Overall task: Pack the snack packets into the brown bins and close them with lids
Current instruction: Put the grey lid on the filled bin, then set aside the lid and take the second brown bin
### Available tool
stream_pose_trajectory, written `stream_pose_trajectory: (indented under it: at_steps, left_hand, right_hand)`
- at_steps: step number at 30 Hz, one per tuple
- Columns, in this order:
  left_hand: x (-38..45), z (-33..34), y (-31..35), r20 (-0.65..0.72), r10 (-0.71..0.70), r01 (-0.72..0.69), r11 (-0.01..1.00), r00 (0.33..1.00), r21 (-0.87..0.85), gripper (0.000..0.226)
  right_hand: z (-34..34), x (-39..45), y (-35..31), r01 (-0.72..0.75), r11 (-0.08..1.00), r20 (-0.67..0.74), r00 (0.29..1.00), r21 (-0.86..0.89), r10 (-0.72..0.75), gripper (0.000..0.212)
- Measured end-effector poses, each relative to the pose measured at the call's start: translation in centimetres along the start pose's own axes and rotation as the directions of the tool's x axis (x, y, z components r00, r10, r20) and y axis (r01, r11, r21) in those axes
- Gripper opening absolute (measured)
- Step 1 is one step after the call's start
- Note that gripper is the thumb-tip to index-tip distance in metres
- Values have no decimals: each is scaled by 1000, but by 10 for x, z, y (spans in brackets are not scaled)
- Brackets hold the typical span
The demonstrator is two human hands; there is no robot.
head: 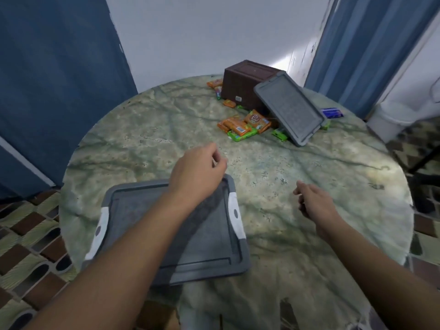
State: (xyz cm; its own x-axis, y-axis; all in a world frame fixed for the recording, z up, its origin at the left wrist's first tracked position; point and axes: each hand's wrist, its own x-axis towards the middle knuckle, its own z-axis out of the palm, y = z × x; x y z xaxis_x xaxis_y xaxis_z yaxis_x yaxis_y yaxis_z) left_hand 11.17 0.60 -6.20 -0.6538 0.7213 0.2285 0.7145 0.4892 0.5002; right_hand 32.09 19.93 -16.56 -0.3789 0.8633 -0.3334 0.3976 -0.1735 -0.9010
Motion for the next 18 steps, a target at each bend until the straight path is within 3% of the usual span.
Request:
stream_pose_trajectory:
  at_steps: [5, 7, 9, 14, 18]
  left_hand:
    - [62, 53, 55, 74, 12, -13, 1000, 997, 13, 20]
    - [95, 84, 77, 148, -48, 58, 996, 988, -65, 21]
    - [130, 124, 98, 248, -163, 216, 954, 955, -206, 24]
    - [200, 228, 142, 408, -454, 600, 700, 792, -387, 18]
    - [222, 281, 183, 541, -648, 839, 336, 536, -428, 24]
  right_hand:
    - [-40, 70, -15, 4, 1000, -18, 1000, 30, -3, 28]
    - [-55, 108, -23, 20, 1000, -15, 1000, 21, -19, 22]
    - [-70, 155, -31, 20, 1000, -21, 1000, 13, -20, 17]
    - [-110, 269, -58, 94, 989, 14, 996, -110, -93, 20]
    - [-127, 349, -90, 192, 958, 83, 981, -213, -178, 25]
